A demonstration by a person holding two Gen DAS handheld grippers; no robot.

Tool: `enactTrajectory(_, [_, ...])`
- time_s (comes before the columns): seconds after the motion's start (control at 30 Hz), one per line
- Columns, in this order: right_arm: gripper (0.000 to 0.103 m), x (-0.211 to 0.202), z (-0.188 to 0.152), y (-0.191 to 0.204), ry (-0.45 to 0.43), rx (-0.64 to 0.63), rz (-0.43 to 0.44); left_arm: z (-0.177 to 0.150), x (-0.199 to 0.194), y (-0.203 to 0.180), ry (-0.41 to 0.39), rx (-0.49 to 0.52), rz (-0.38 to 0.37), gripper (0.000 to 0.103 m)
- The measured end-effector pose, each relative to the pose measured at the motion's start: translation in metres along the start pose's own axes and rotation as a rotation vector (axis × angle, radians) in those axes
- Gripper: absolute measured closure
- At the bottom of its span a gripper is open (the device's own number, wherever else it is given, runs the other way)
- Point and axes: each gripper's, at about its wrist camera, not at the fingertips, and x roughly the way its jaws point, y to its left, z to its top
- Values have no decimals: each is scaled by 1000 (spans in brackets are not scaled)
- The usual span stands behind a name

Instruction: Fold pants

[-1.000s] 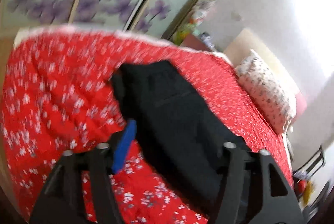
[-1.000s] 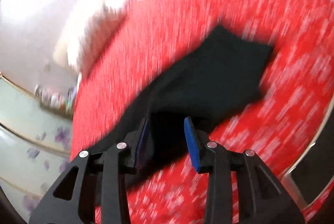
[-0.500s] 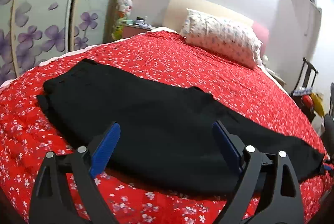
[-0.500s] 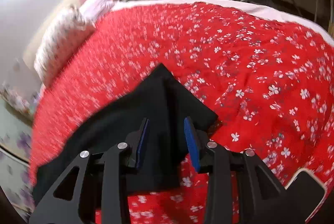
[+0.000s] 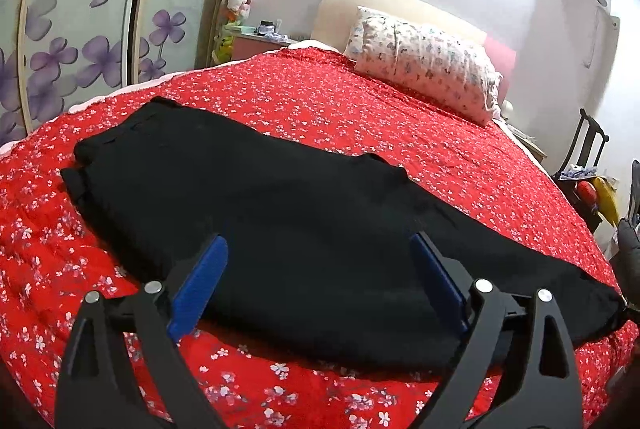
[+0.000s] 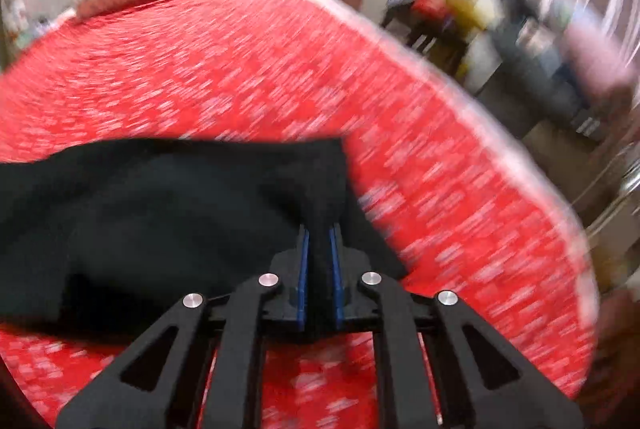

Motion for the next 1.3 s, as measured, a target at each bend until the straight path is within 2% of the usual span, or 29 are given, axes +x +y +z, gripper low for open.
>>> enactTrajectory(0.13, [94, -1, 9, 2, -102, -46, -69, 0, 1, -2, -3, 16, 6, 10])
enactTrajectory(0.2, [93, 12, 9, 7, -36, -72, -88, 0, 2, -2, 2, 20, 10, 10])
enactTrajectory(0.27, [92, 50, -1, 1, 160, 6, -9, 0, 3, -1, 6, 18, 11, 10])
enactTrajectory(0.3, [88, 58, -5, -5, 179, 52, 24, 1, 3, -2, 8, 18, 11, 10])
enactTrajectory(0.4, [86, 50, 2, -18, 163, 101, 45, 2, 4, -1, 10, 18, 8, 10])
enactTrajectory(0.43, [77, 42, 4, -27, 139, 156, 47, 2, 4, -1, 9, 18, 8, 10])
enactTrajectory(0.47, [58, 37, 5, -35, 117, 208, 47, 2, 4, 0, 11, 16, 8, 10])
enactTrajectory(0.5, [42, 29, 6, -46, 88, 264, 60, 2, 5, -1, 14, 13, 7, 10])
enactTrajectory(0.63, [42, 12, -2, -90, 34, 548, 214, 3, 4, 0, 17, 4, -1, 7])
enactTrajectory(0.73, [45, 18, -15, -107, 71, 743, 362, 4, 2, -2, 2, 17, 0, 5])
enactTrajectory(0.77, [47, 18, -19, -108, 90, 770, 391, 4, 1, -3, -4, 20, -3, 3])
enactTrajectory(0.93, [50, 30, -34, -107, 196, 784, 382, 5, -6, -8, -43, 40, -14, 2])
enactTrajectory(1.07, [54, 43, -43, -103, 247, 805, 427, 5, -8, -13, -58, 57, -23, 2])
enactTrajectory(1.3, [57, 51, -46, -102, 243, 796, 391, 5, -4, -16, -47, 67, -17, 2])
